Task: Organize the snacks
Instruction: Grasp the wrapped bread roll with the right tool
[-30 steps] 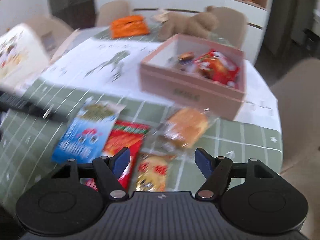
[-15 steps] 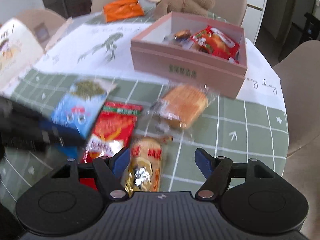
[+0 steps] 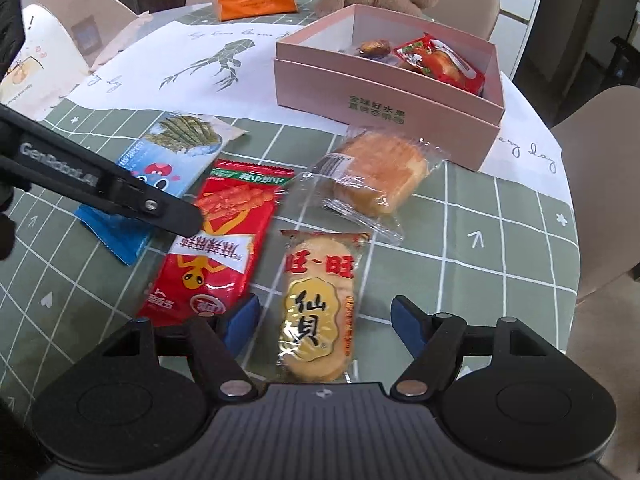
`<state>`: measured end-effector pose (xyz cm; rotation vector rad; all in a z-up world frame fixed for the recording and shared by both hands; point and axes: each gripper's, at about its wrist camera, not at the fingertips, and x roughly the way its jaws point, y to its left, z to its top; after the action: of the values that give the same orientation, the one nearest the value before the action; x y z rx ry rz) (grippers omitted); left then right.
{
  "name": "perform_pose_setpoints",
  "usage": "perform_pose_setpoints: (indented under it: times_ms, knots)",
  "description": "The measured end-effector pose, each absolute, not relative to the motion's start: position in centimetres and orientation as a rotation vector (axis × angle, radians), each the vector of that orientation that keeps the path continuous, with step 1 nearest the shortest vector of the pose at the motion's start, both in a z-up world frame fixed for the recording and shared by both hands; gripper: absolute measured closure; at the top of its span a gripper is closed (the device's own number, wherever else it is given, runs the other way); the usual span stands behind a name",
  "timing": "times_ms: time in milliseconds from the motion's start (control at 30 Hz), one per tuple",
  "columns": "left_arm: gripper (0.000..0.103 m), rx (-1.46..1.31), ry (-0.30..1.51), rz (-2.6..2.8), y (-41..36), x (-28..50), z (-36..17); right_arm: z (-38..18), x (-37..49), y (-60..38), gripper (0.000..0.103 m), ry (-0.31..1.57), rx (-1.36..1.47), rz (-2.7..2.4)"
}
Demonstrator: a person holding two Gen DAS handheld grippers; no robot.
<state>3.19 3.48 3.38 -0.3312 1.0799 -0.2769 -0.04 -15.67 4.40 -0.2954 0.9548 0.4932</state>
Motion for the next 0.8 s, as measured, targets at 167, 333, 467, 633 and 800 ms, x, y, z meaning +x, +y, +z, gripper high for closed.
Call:
perform_pose_setpoints:
  times_ms: [167,333,467,633,800]
  knots:
    - [0.068,-0.261,1.080,-0.277,2.9,3.7,3.4,4.1,0.1,-15.1,0.017,0.951,-0.284,0.490]
    - [0.074,-0.196,1.082,-0.253,3.0,3.7,3.4,3.5,-0.1,-15.3,0.007,0.941,-0.260,0.497]
    - [0.071,-0.163,1.068,-0.215,3.4,3.5,3.5,3.1,-0.5,-15.5,0.000,0.927,-0.252,0.494]
    - [0.074,-0.201,1.059,-0.181,5.2,3.2,3.5,3.1,-0.4,-15.3,0.000,0.940,-0.253,0.486]
    - [0.074,-0.271,1.031,-0.179,7.0,2.2,4.5,5.7,1.8,-16.0,0.016,0.980,-0.173,0.533]
